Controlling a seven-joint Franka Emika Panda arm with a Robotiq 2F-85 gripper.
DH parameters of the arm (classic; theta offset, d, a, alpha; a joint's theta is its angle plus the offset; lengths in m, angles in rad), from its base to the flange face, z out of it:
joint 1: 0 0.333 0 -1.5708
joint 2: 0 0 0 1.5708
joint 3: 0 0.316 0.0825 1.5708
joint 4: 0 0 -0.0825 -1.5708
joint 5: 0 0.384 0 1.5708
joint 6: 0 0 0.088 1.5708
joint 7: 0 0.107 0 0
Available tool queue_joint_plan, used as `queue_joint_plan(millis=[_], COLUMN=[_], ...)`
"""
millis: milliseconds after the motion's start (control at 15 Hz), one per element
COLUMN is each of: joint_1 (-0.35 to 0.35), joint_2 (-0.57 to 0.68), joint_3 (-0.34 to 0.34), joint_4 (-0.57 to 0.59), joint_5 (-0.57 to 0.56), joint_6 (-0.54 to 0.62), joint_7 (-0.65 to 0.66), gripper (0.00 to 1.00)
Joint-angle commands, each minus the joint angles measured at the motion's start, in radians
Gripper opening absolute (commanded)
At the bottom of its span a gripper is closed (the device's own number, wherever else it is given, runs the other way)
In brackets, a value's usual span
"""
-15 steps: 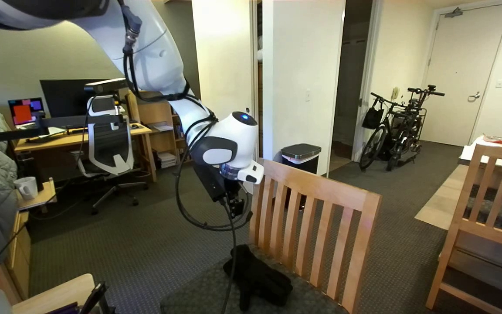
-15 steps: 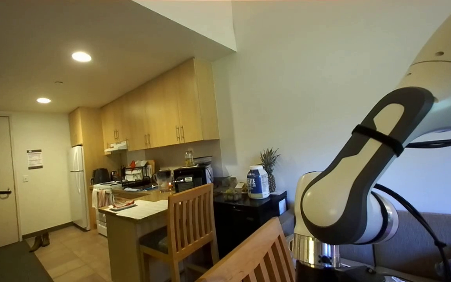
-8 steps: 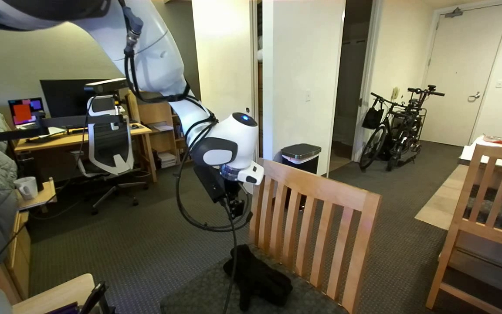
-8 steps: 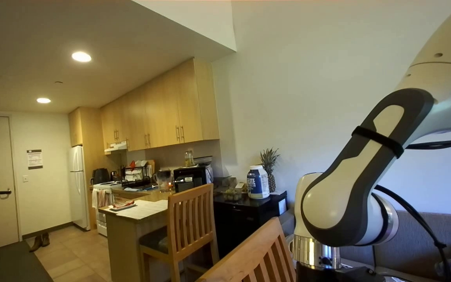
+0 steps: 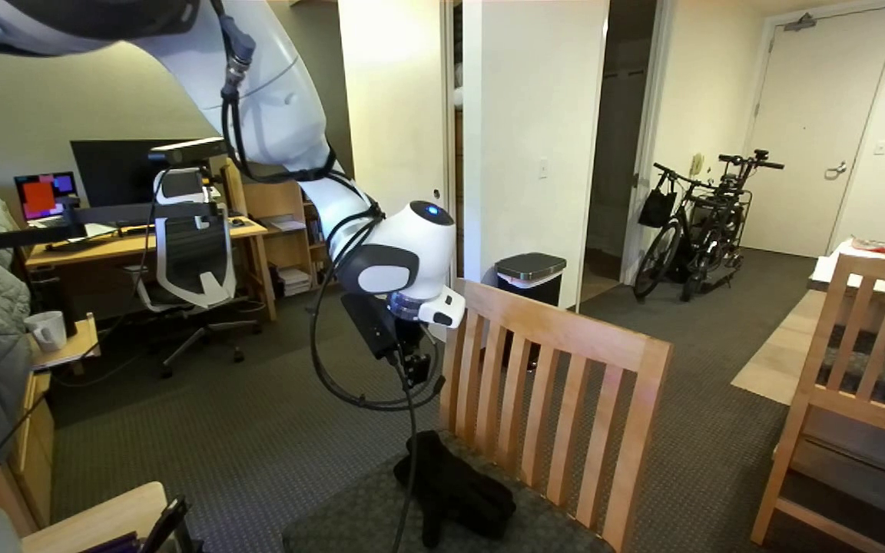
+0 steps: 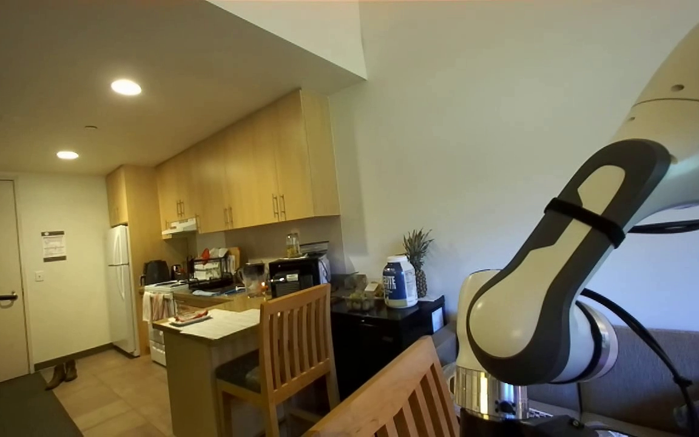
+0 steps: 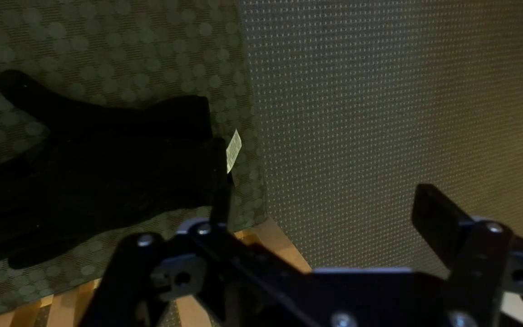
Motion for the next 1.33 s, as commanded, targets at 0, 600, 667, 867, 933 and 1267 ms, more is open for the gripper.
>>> queue_joint_plan(millis=[0,600,667,867,933,1267], joint_1=[-0.009,-0.028,-0.029,-0.038,-0.040,-0.036], joint_2=[0.000,0.119,0.138,0.180,0.193,0.255], joint_3=[0.009,-0.005,-0.009,-0.018,-0.020,-0.039], joint_4=[0.001,0.056,0.065,0.096,0.106,0.156], joint_5=[-0.006,-0.009,-0.014,-0.025,-0.029,-0.079], joint_6=[-0.001,0.001,0.007,0.005,0.005,0.014], joint_7=[0.005,0.004,0.011,0.021,0.025,0.071], gripper=[1.00,1.00,1.00,1.00,1.00,1.00])
